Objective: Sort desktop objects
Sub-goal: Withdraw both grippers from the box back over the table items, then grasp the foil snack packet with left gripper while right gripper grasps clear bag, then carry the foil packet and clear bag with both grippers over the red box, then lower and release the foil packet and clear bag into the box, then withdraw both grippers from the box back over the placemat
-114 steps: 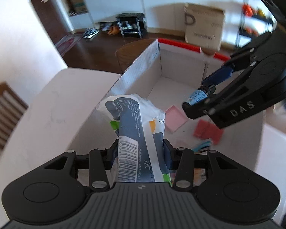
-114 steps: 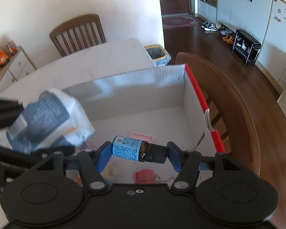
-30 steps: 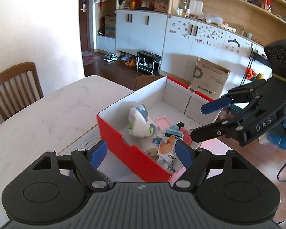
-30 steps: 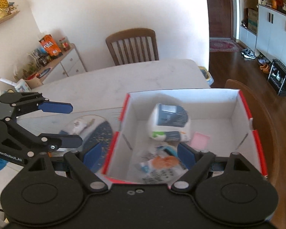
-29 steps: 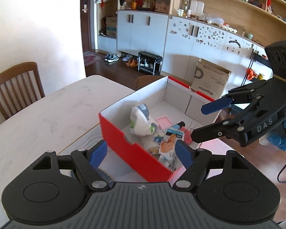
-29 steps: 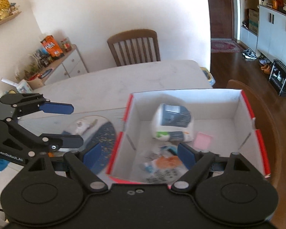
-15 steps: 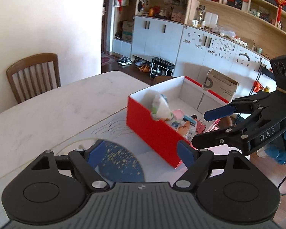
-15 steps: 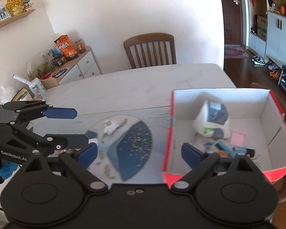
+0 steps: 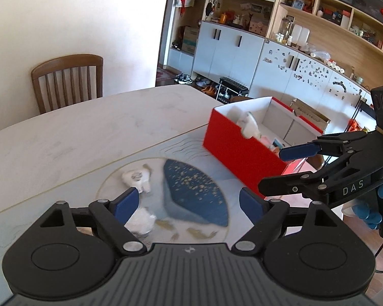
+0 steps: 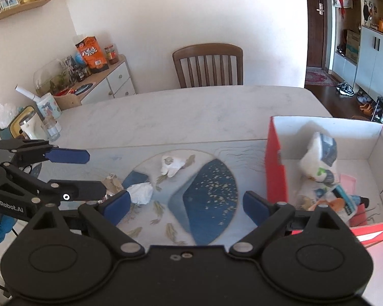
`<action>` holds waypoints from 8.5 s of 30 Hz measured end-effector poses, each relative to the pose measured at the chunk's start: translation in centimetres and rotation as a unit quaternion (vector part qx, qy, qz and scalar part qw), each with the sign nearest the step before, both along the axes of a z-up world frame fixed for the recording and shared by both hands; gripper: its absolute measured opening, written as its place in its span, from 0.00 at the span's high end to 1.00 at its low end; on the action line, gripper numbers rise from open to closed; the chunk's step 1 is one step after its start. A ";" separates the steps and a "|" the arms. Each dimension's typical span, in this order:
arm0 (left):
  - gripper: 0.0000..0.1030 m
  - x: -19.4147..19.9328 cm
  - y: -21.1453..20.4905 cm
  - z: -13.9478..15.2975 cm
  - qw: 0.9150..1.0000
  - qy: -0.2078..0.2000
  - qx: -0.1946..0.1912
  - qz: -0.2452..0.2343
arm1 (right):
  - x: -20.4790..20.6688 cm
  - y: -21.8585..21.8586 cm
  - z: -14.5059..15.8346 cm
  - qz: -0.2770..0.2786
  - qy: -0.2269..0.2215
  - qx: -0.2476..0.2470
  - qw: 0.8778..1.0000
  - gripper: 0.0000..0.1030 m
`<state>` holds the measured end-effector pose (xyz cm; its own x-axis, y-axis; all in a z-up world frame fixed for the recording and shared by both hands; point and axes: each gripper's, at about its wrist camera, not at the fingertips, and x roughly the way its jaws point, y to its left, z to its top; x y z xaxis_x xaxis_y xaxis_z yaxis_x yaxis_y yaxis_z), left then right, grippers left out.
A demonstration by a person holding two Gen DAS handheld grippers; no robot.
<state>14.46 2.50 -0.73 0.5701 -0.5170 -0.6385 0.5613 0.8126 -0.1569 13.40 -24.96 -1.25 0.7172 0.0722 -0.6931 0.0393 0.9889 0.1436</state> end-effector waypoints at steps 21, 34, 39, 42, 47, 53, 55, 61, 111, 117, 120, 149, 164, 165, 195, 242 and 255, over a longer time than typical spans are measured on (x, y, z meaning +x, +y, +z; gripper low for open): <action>0.00 0.5 6.8 -6.0 0.999 0.023 0.041 0.026 | 4.6 5.7 -4.8 0.007 0.036 -0.020 0.999 0.07; 0.00 4.6 7.8 -10.3 0.994 0.059 0.074 0.052 | 8.8 7.5 -8.5 0.006 0.057 -0.035 0.998 0.08; 0.00 6.1 7.7 -11.2 0.993 0.072 0.080 0.051 | 10.4 7.7 -9.9 0.000 0.065 -0.033 0.997 0.11; 0.00 6.7 7.7 -11.8 0.992 0.084 0.078 0.053 | 11.3 7.9 -10.5 -0.001 0.071 -0.032 0.997 0.12; 0.00 7.5 8.1 -12.5 0.990 0.098 0.078 0.062 | 12.3 8.4 -11.6 0.005 0.084 -0.042 0.996 0.19; 0.01 8.0 8.2 -13.1 0.990 0.100 0.082 0.057 | 13.2 9.0 -12.6 0.016 0.093 -0.043 0.995 0.22; 0.01 8.1 8.2 -13.2 0.990 0.101 0.082 0.055 | 13.4 9.3 -12.9 0.018 0.096 -0.043 0.994 0.25; 0.04 8.3 8.0 -13.6 0.990 0.101 0.083 0.045 | 13.7 9.5 -13.1 0.020 0.093 -0.047 0.994 0.32; 0.45 1.2 7.6 -4.9 0.982 0.096 0.016 0.159 | 2.4 2.1 -5.0 0.010 0.032 -0.007 0.999 0.62; 0.45 0.2 5.1 -2.9 0.985 0.086 0.006 0.147 | 1.0 0.0 -2.4 0.020 0.009 -0.001 1.000 0.62; 0.45 0.0 3.4 -2.0 0.987 0.079 0.002 0.140 | 0.5 -1.3 -1.4 0.019 0.001 0.001 1.000 0.62; 0.45 2.8 -18.2 1.0 0.999 0.032 0.013 -0.003 | -4.3 -18.2 0.4 -0.086 -0.026 -0.021 0.996 0.62; 0.45 4.5 -28.0 -0.8 0.993 0.027 0.068 -0.088 | -3.0 -24.8 -1.1 -0.109 0.003 -0.027 0.994 0.62; 0.45 4.7 -28.6 -1.0 0.993 0.027 0.075 -0.093 | -2.7 -25.1 -1.4 -0.109 0.007 -0.027 0.994 0.62; 0.45 6.7 -34.1 -5.7 0.973 0.056 0.160 -0.158 | 5.7 -28.2 -8.0 -0.060 0.153 -0.028 0.986 0.59; 0.28 2.0 -25.4 -0.4 0.994 0.007 0.032 -0.101 | 0.1 -24.2 -0.4 -0.065 0.054 0.003 0.996 0.27; 0.28 0.7 -19.5 0.5 0.997 -0.006 0.013 -0.080 | 0.6 -17.4 0.7 -0.033 0.042 -0.007 0.999 0.24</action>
